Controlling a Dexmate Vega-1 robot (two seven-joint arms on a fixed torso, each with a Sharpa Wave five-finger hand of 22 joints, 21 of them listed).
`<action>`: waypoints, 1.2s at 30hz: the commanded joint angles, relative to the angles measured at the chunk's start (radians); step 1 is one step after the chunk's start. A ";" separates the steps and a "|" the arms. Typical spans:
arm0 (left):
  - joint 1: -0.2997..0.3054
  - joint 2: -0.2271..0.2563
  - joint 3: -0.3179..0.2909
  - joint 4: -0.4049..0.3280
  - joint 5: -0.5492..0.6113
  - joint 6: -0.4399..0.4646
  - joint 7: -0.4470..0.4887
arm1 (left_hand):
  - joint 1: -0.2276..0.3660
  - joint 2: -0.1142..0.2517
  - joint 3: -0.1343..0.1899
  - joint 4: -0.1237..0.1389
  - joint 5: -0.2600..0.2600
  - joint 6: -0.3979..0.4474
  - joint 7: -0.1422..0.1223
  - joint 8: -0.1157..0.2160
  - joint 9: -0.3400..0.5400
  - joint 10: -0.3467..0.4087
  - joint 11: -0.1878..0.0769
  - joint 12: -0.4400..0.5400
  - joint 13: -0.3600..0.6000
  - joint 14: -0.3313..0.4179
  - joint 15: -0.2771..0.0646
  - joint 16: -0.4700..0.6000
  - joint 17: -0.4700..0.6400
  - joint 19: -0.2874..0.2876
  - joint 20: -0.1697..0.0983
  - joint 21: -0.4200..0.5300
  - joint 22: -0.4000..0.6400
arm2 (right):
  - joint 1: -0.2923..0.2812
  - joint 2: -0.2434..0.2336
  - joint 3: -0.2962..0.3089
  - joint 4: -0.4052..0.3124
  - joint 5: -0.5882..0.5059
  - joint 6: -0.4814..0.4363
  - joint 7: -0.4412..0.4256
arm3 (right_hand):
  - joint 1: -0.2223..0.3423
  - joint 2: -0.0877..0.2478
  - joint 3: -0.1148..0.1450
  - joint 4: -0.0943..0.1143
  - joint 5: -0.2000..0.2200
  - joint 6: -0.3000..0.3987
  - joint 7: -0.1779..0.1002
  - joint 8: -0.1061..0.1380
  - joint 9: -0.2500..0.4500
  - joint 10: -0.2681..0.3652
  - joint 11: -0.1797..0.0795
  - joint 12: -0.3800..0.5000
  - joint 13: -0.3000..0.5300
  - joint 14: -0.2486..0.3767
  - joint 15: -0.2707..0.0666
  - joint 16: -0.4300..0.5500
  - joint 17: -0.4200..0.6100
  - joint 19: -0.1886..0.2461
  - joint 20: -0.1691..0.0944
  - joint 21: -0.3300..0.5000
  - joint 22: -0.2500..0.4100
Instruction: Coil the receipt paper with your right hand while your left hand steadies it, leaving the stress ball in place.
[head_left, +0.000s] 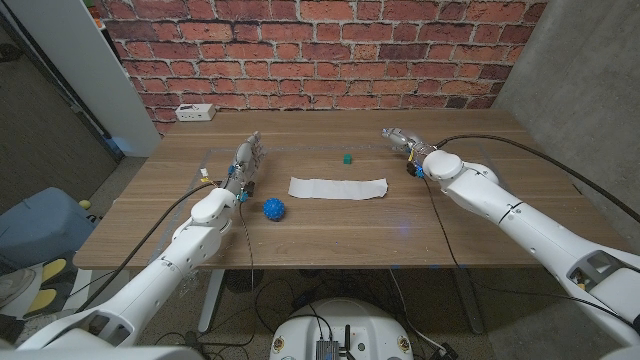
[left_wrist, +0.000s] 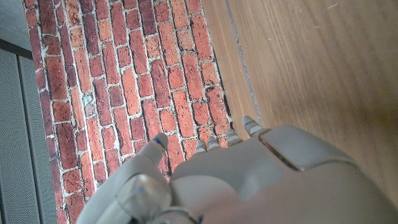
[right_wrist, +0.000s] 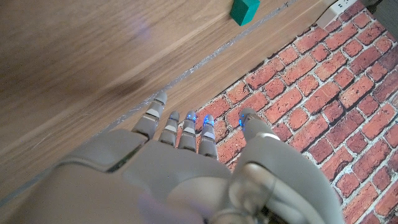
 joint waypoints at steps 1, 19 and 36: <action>0.027 0.012 -0.011 -0.028 -0.005 0.005 0.019 | 0.013 0.002 0.000 -0.007 -0.002 -0.026 0.001 0.000 0.003 -0.066 0.008 0.001 0.005 -0.083 -0.004 0.002 0.005 -0.002 0.002 -0.003 0.005 | 0.080 0.011 -0.084 -0.006 -0.108 -0.105 0.043 | 0.017 0.001 0.008 -0.001 -0.004 0.013 -0.001 0.009 0.003 0.012 -0.001 0.007 0.005 0.006 -0.007 0.006 0.004 0.013 -0.004 0.004 0.003; 0.038 0.013 -0.015 -0.030 -0.012 0.007 0.020 | 0.014 0.002 -0.003 -0.009 -0.002 -0.024 0.001 -0.002 0.003 -0.065 0.009 -0.001 0.005 -0.081 0.000 0.001 0.005 0.000 0.010 -0.009 0.006 | 0.179 0.044 -0.224 -0.028 -0.293 -0.275 0.105 | 0.058 0.001 0.036 -0.013 -0.004 0.045 -0.011 0.011 0.004 0.035 -0.025 0.009 0.005 0.033 -0.042 0.014 0.004 0.042 -0.016 0.012 0.003; 0.048 0.014 -0.020 -0.030 -0.024 0.008 0.015 | 0.013 0.003 -0.005 -0.010 -0.002 -0.024 0.000 -0.002 0.003 -0.066 0.009 -0.002 0.005 -0.082 -0.001 0.001 0.005 0.002 0.011 -0.012 0.006 | 0.253 0.092 -0.360 -0.012 -0.479 -0.389 0.133 | 0.214 -0.034 0.075 -0.078 -0.007 0.113 -0.025 0.016 0.006 0.110 -0.047 0.018 0.004 0.138 -0.114 0.038 0.000 0.120 -0.032 0.027 0.004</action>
